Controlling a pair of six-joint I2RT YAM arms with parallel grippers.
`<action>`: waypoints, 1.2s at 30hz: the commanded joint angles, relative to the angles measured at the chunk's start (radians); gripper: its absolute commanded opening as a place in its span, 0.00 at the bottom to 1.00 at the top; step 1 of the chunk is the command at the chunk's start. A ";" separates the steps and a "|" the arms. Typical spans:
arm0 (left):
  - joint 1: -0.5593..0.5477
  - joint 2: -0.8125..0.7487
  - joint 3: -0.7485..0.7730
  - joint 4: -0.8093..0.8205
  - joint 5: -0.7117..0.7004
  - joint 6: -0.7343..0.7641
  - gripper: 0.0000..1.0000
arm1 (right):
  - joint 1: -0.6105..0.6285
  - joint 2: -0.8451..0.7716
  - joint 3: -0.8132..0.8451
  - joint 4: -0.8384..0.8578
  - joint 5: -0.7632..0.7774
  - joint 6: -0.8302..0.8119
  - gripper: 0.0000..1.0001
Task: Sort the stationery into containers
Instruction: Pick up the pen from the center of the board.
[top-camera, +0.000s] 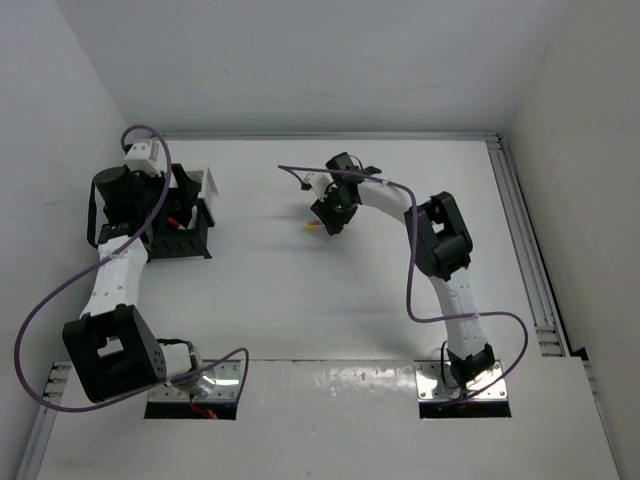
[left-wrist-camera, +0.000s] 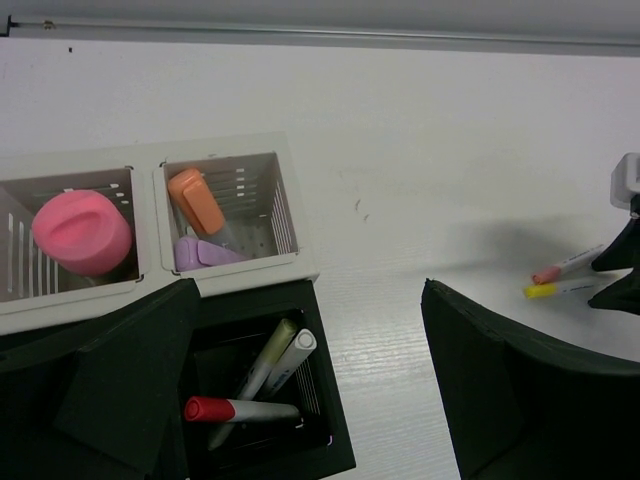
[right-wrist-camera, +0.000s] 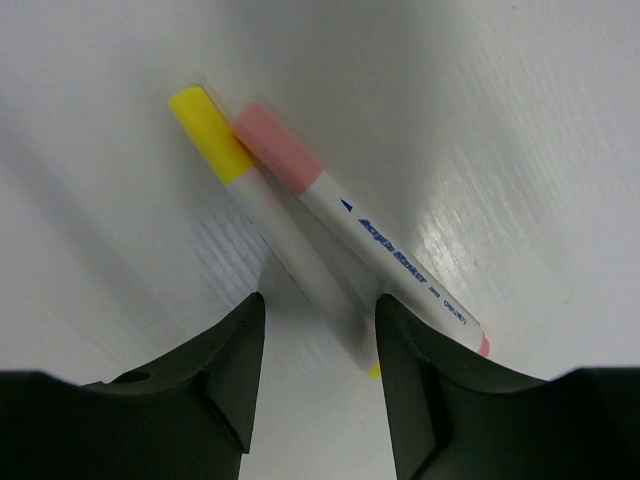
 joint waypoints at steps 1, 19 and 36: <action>-0.007 -0.002 0.051 0.009 0.012 0.003 1.00 | 0.028 0.032 0.009 -0.018 -0.031 -0.020 0.47; -0.003 -0.059 0.029 0.021 0.126 -0.027 1.00 | 0.180 -0.003 -0.074 -0.153 0.137 -0.227 0.00; -0.180 -0.142 -0.340 0.388 0.352 -0.607 0.96 | 0.117 -0.329 -0.106 0.242 -0.425 0.521 0.00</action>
